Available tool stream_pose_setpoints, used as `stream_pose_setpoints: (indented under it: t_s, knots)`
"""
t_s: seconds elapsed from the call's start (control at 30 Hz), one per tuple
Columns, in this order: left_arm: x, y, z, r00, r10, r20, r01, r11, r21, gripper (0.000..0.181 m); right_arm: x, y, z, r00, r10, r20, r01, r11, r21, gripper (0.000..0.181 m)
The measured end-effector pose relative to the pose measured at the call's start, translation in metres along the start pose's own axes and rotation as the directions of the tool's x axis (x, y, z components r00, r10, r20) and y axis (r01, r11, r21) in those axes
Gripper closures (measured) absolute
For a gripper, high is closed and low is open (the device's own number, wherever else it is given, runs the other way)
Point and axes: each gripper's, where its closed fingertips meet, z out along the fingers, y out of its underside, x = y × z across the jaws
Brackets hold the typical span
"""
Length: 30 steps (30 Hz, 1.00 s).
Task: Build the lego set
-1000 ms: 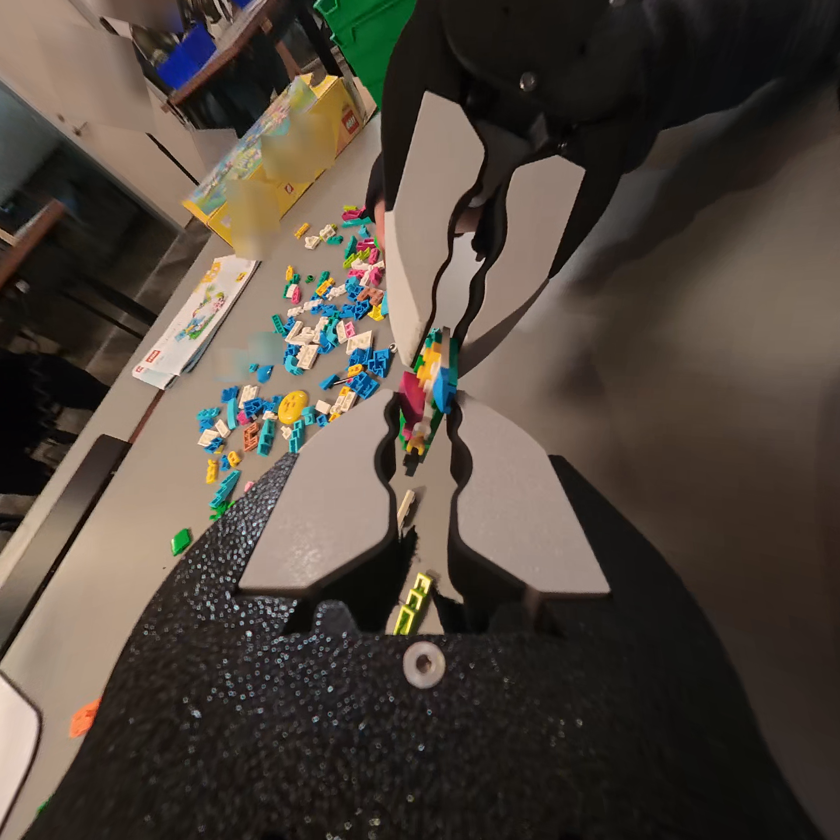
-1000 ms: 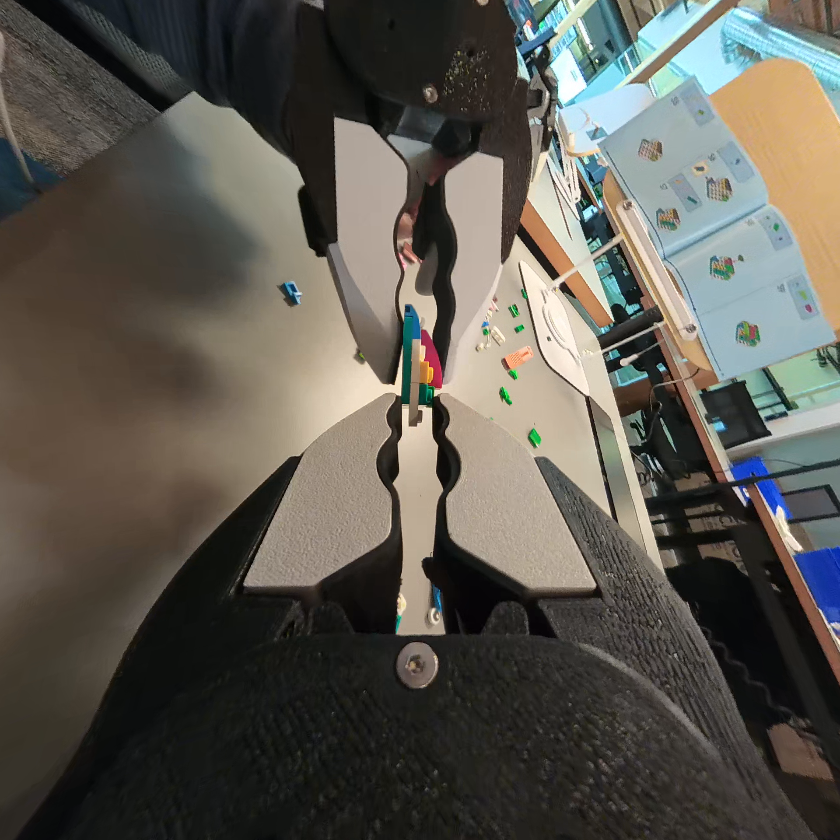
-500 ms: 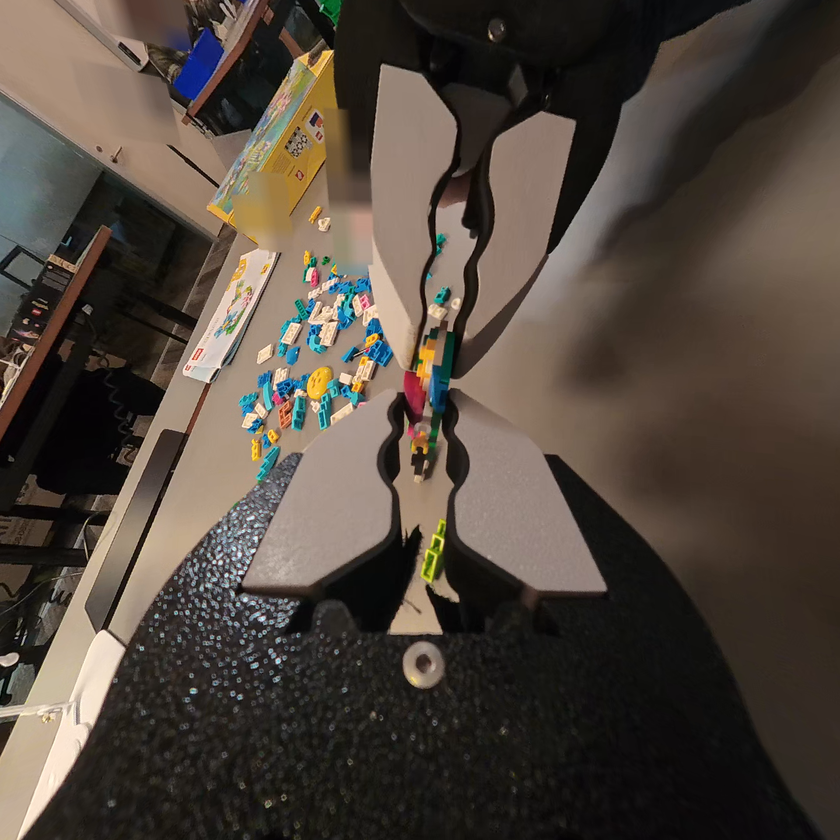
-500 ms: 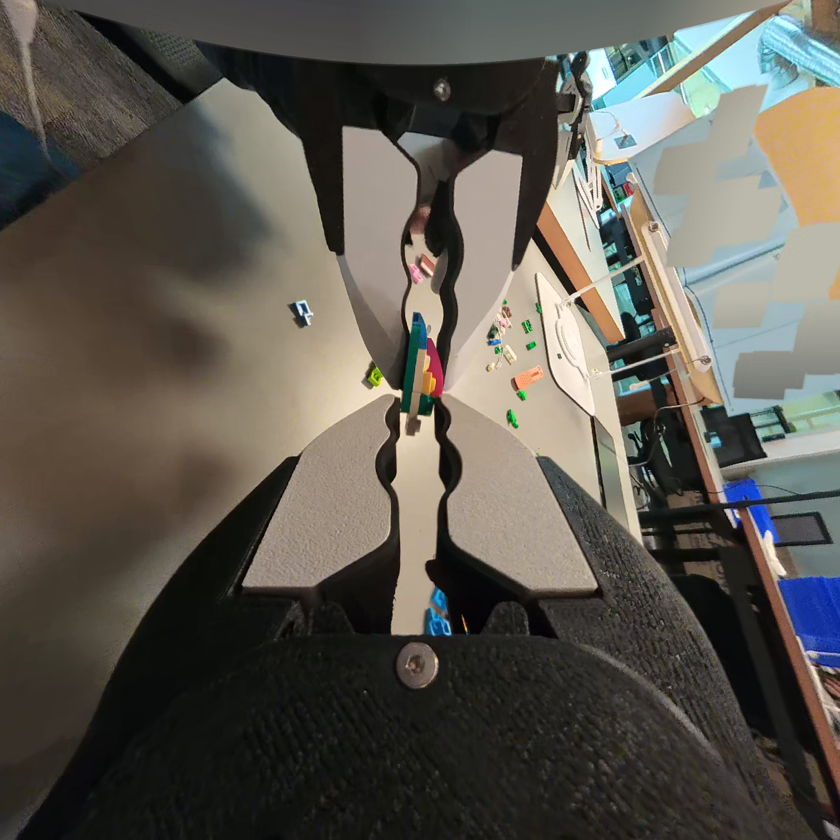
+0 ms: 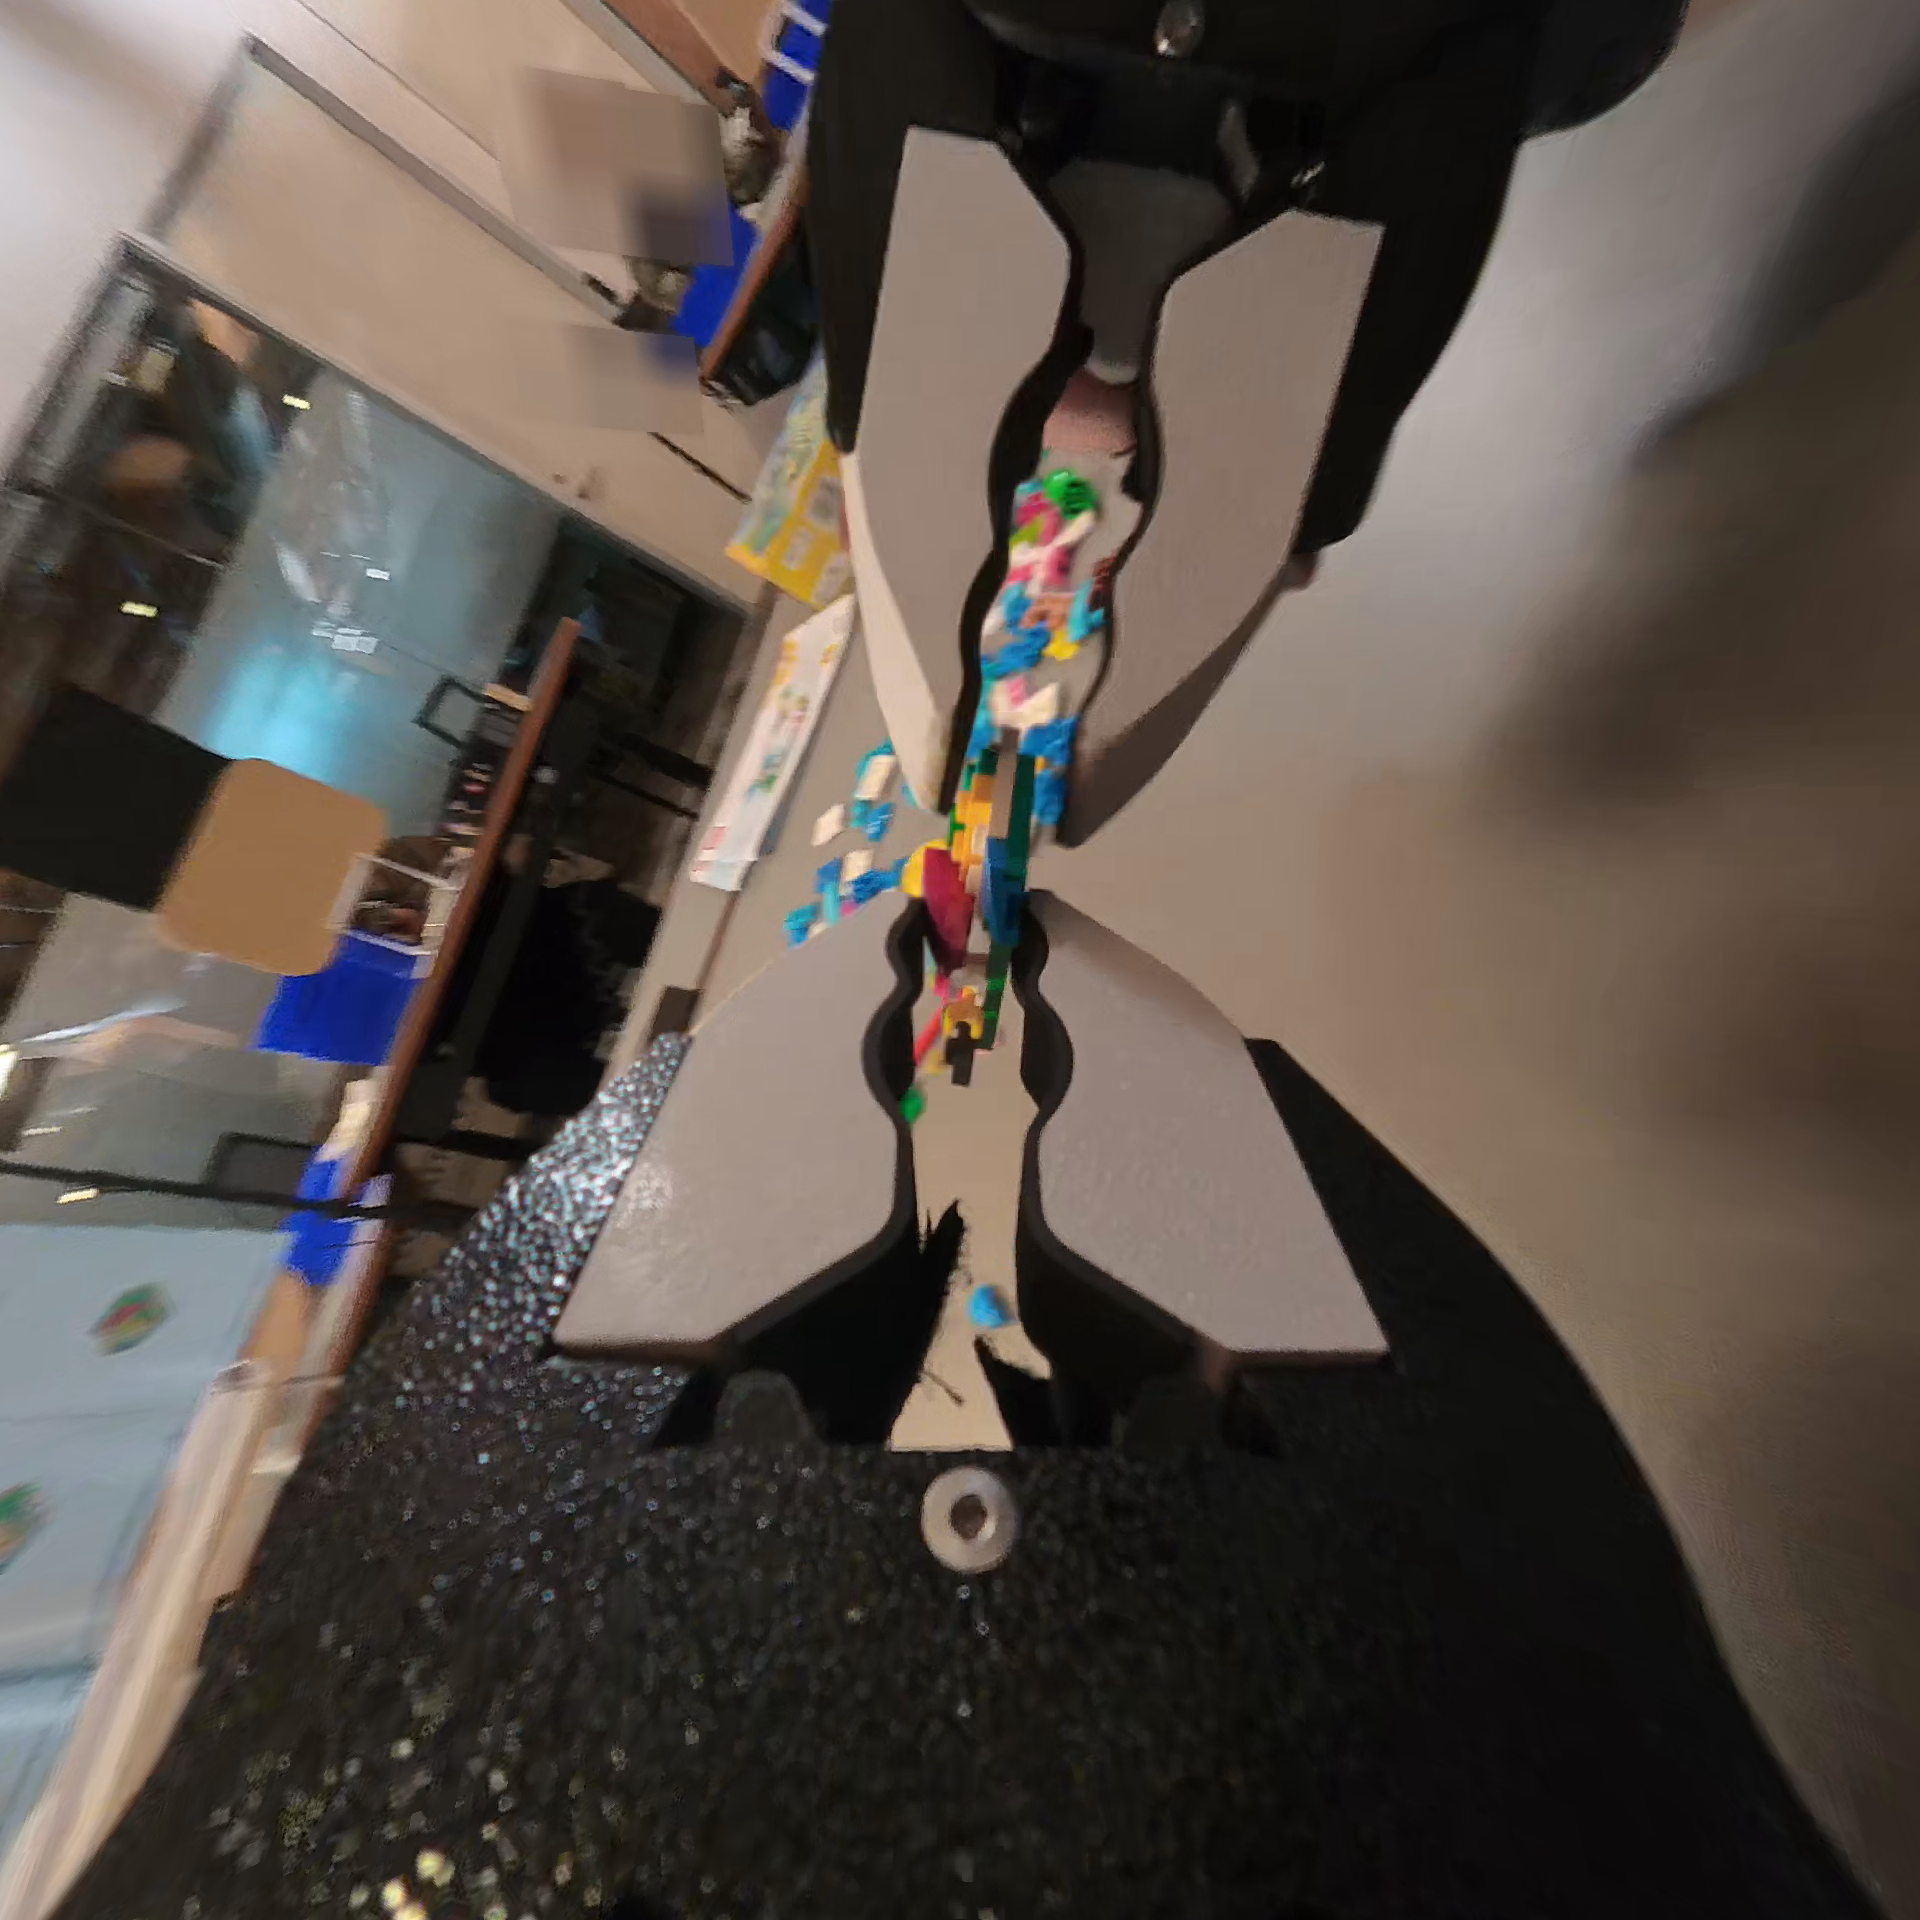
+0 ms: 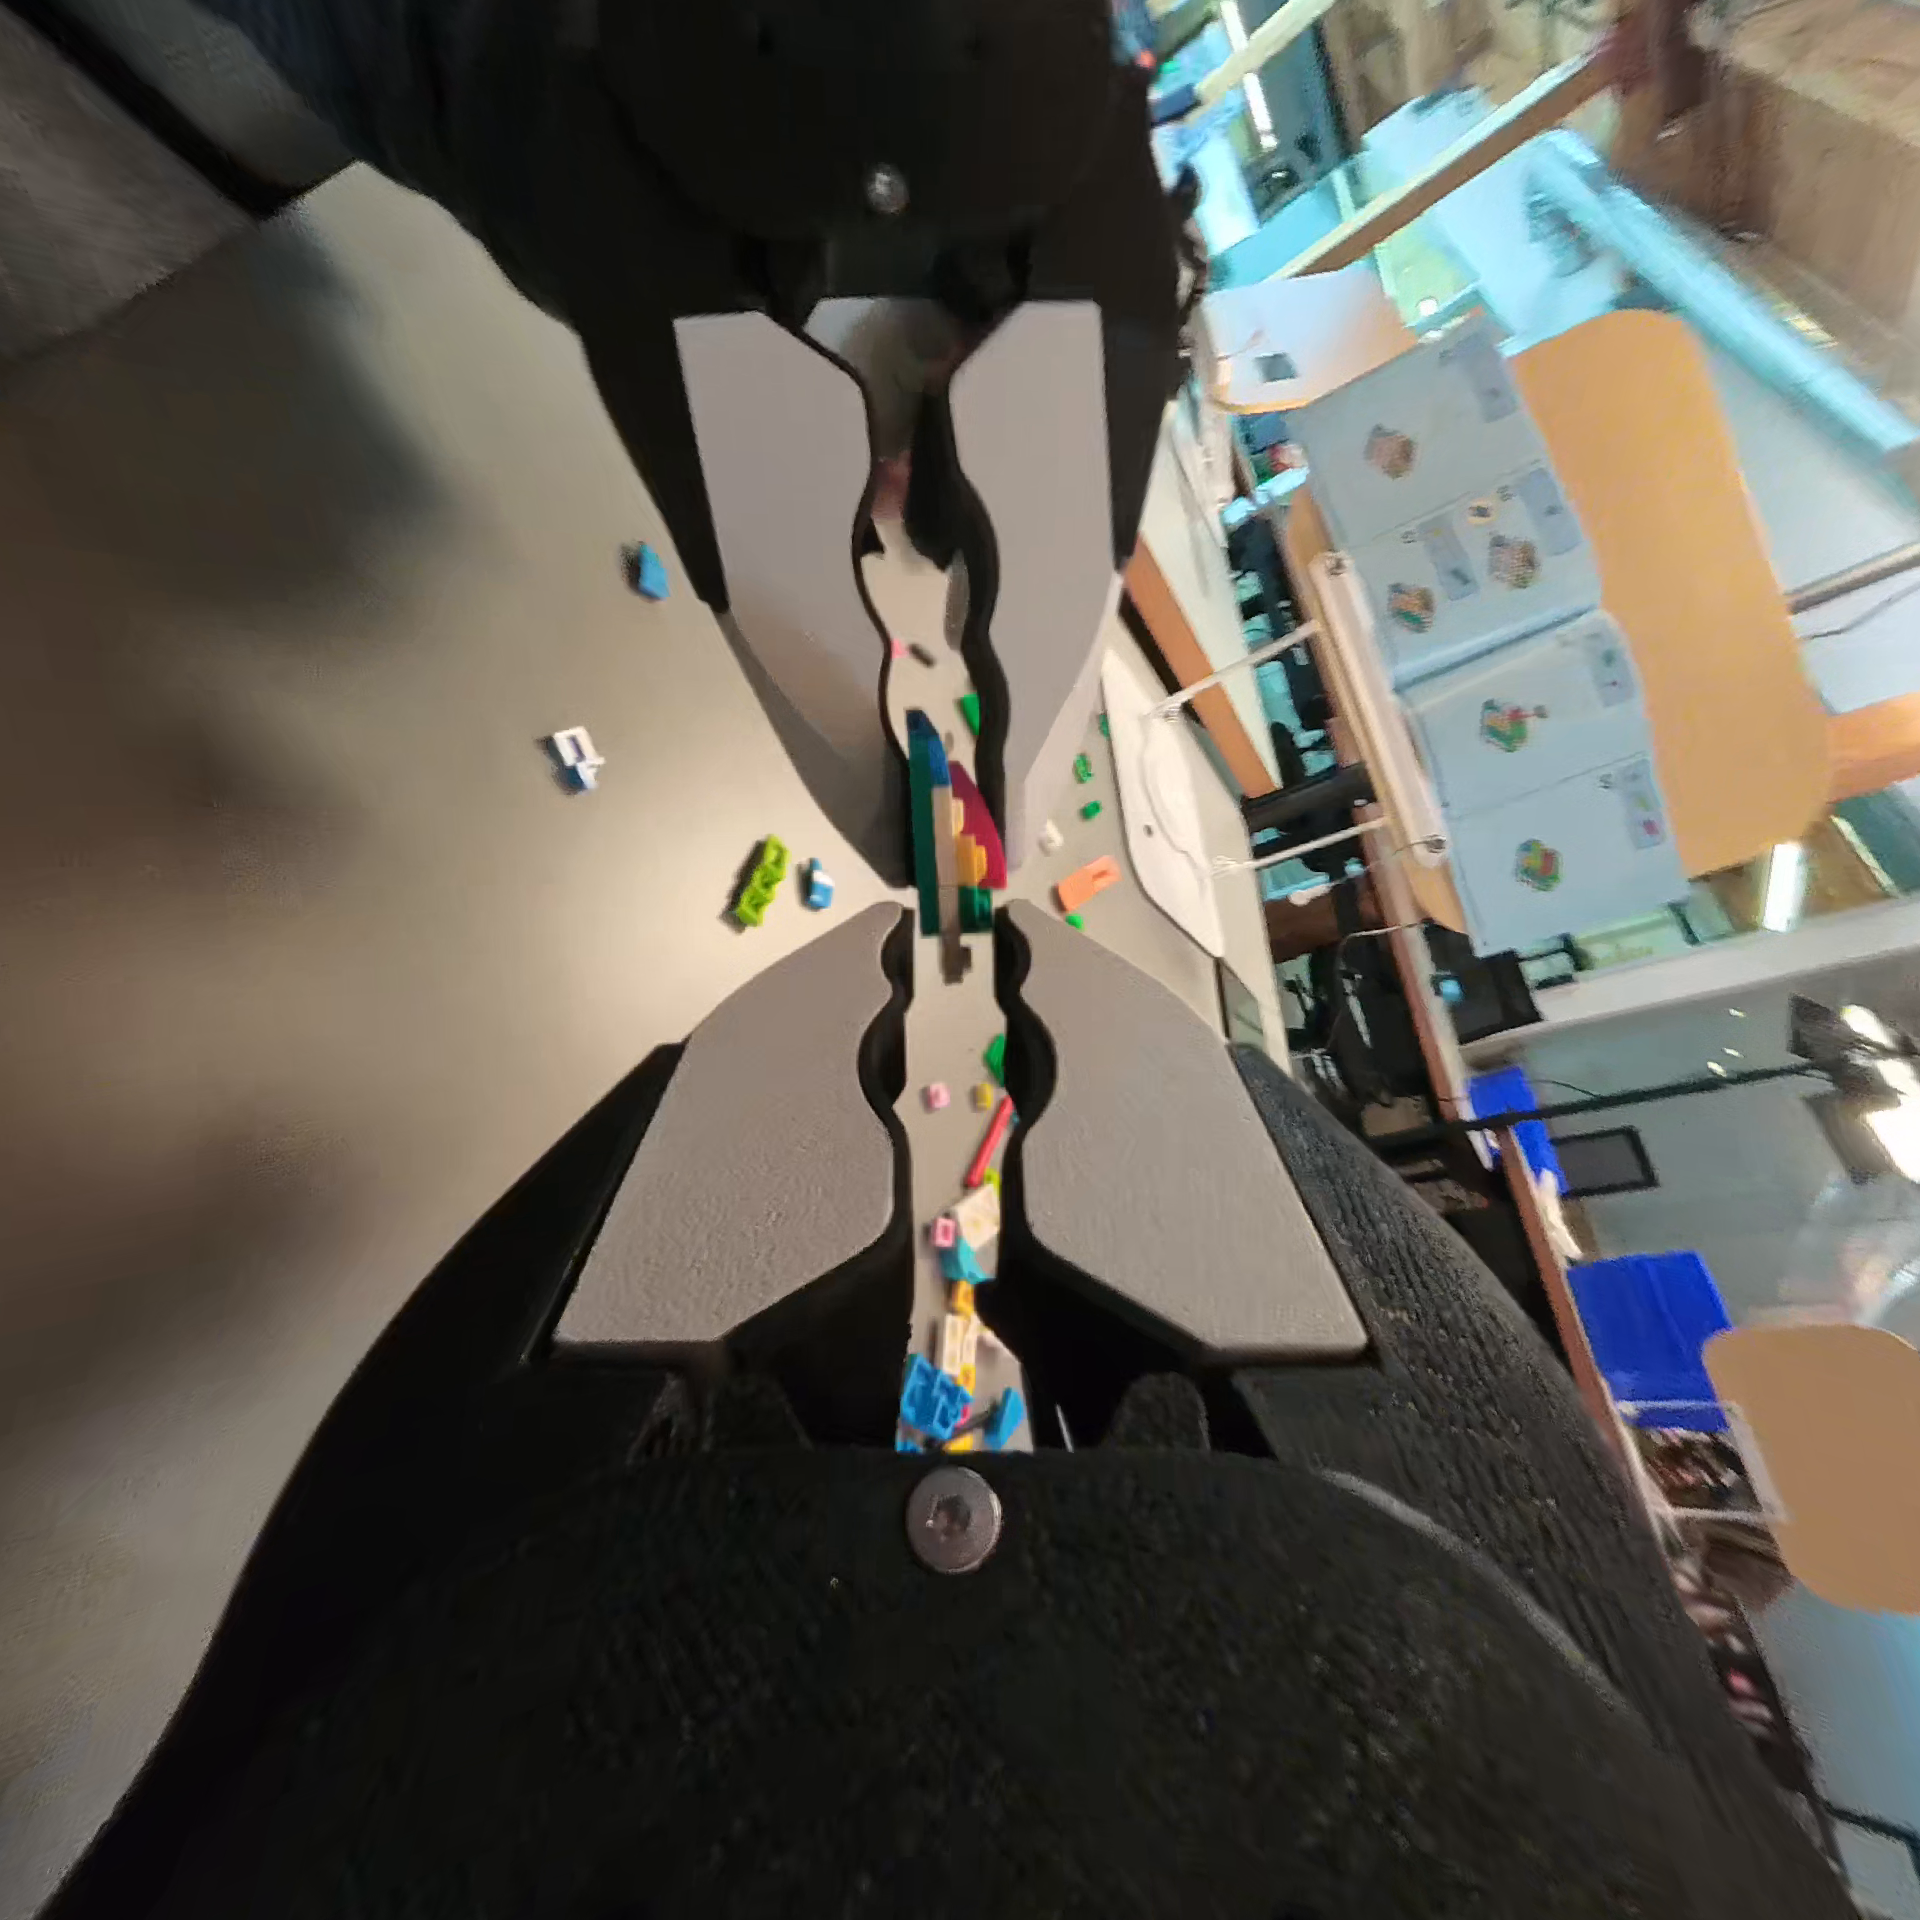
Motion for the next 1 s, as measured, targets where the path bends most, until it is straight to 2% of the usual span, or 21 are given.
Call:
stream_pose_setpoints:
  t_s: [0.03,0.13,0.2,0.27,0.33,0.4,0.43,0.5,0.53,0.63,0.7,0.73,0.87,1.0]
  knots:
    - [-0.004,0.003,-0.003,0.999,0.037,0.035,-0.037,0.999,-0.008,0.166,0.001,0.000,0.002,1.000,0.010,-0.003,-0.010,1.000,-0.006,0.159]
    - [-0.004,0.008,-0.013,0.997,0.060,0.058,-0.059,0.998,-0.007,0.166,0.002,-0.004,0.009,0.999,0.002,-0.036,-0.002,1.000,-0.004,0.151]
    - [-0.003,0.013,-0.018,0.996,0.056,0.064,-0.055,0.998,-0.018,0.166,0.000,-0.011,0.014,0.998,-0.035,-0.050,0.036,0.999,0.007,0.157]
    - [-0.003,0.016,-0.024,0.996,0.051,0.077,-0.050,0.999,-0.017,0.166,-0.003,-0.017,0.019,0.995,-0.082,-0.055,0.083,0.997,0.010,0.172]
    - [-0.003,0.019,-0.030,0.997,0.014,0.081,-0.014,1.000,0.002,0.164,-0.004,-0.022,0.024,0.992,-0.104,-0.074,0.106,0.994,0.019,0.173]
    - [-0.005,0.025,-0.034,0.995,-0.013,0.096,0.013,1.000,0.002,0.147,-0.003,-0.028,0.027,0.986,-0.131,-0.104,0.136,0.990,0.043,0.173]
    - [-0.004,0.030,-0.036,0.996,0.001,0.093,0.000,1.000,-0.010,0.146,-0.003,-0.031,0.029,0.983,-0.144,-0.110,0.150,0.987,0.052,0.173]
    - [-0.005,0.034,-0.041,0.992,0.051,0.115,-0.051,0.999,-0.005,0.167,-0.007,-0.035,0.034,0.984,-0.154,-0.092,0.161,0.984,0.071,0.174]
    - [-0.004,0.038,-0.042,0.992,0.076,0.098,-0.075,0.997,-0.016,0.168,-0.009,-0.037,0.036,0.987,-0.141,-0.080,0.147,0.986,0.080,0.174]
    - [-0.014,0.051,-0.045,0.981,0.103,0.164,-0.093,0.993,-0.068,0.168,-0.008,-0.030,0.045,1.000,0.000,-0.019,0.001,0.997,0.076,0.167]
    - [-0.025,0.065,-0.050,0.946,0.194,0.261,-0.168,0.979,-0.118,0.168,-0.010,-0.022,0.048,0.984,0.163,0.075,-0.169,0.982,0.083,0.162]
    - [-0.030,0.071,-0.054,0.911,0.259,0.320,-0.223,0.964,-0.145,0.168,-0.007,-0.017,0.049,0.968,0.236,0.082,-0.244,0.965,0.092,0.159]
    - [-0.033,0.086,-0.062,0.791,0.476,0.384,-0.401,0.878,-0.261,0.168,0.014,0.018,0.045,0.909,0.413,-0.055,-0.403,0.906,0.127,0.159]
    - [-0.035,0.094,-0.060,0.803,0.452,0.388,-0.361,0.888,-0.287,0.169,0.046,0.042,0.027,0.812,0.514,-0.275,-0.464,0.856,0.229,0.162]
